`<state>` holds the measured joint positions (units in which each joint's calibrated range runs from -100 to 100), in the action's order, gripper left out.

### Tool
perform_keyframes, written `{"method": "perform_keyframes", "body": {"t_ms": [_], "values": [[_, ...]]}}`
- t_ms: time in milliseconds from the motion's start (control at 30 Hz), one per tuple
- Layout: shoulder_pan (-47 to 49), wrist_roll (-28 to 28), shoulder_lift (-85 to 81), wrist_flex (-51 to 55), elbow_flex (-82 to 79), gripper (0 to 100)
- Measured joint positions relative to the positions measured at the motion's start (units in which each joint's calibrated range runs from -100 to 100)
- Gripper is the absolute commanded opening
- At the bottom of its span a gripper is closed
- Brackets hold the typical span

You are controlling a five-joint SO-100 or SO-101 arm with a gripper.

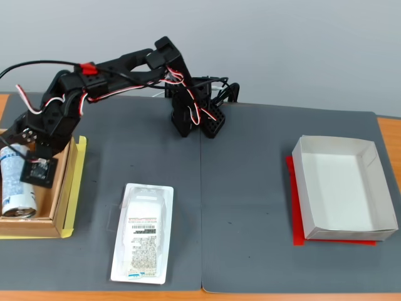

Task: Pick the can and put it in the brown box

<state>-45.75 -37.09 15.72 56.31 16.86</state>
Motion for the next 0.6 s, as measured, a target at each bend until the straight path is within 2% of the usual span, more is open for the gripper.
{"method": "perform_keyframes", "body": {"t_ms": [167,600], "values": [[1.6,0.5,-9.0,5.8,-8.6,34],[11.5,11.6,-36.9,6.9,-26.8,34]]}}
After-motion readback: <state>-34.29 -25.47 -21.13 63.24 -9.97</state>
